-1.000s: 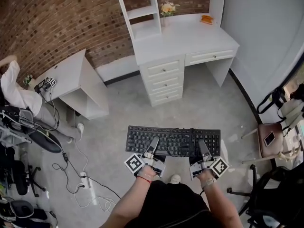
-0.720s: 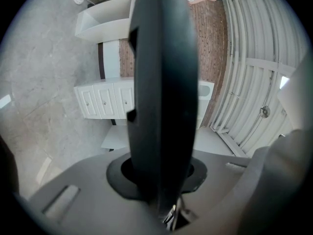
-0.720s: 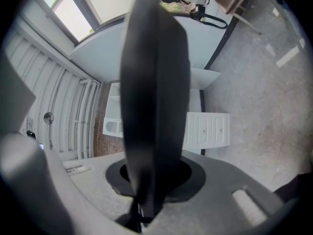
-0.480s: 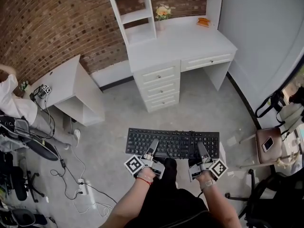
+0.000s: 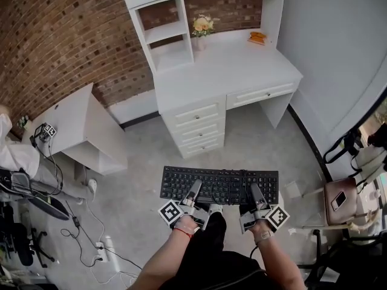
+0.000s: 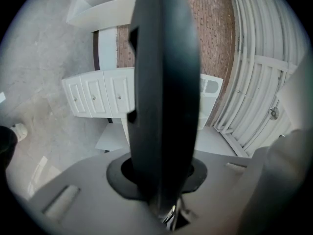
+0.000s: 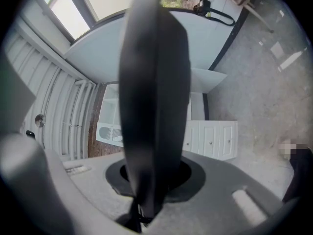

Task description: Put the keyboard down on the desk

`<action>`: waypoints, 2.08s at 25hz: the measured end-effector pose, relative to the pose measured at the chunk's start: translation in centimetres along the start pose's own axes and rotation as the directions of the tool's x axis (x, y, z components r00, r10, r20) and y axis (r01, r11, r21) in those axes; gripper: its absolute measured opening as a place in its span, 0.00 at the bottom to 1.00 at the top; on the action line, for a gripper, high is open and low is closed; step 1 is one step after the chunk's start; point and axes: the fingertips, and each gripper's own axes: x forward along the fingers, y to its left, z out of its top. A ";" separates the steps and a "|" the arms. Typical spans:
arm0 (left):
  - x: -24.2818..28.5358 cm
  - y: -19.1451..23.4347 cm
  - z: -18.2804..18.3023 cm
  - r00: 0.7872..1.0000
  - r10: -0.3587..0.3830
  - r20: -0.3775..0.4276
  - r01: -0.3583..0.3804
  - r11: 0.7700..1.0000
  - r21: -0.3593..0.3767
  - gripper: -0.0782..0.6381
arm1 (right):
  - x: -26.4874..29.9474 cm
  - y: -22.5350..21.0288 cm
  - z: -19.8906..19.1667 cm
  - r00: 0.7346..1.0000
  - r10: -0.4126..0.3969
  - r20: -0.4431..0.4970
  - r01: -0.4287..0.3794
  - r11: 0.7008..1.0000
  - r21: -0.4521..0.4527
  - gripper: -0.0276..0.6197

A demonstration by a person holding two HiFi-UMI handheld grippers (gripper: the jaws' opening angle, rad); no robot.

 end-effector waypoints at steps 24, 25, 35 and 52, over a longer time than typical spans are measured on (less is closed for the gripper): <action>18.9 3.5 8.8 1.000 0.026 -0.014 -0.026 0.999 -0.021 0.22 | 19.2 -2.3 7.6 0.999 -0.043 -0.001 0.043 0.999 -0.005 0.14; 19.6 3.6 8.9 0.999 0.027 -0.019 -0.027 0.999 -0.019 0.22 | 19.7 -2.4 8.0 0.999 -0.040 0.006 0.041 0.999 -0.006 0.14; 23.9 4.0 10.0 0.998 0.041 -0.038 -0.041 0.999 -0.012 0.22 | 23.2 -3.0 10.1 0.999 -0.032 0.014 0.032 0.999 0.015 0.14; 33.9 6.0 15.3 0.992 0.063 0.113 -0.059 0.998 -0.038 0.22 | 37.0 -4.4 14.9 0.989 -0.049 -0.138 0.052 0.999 0.017 0.14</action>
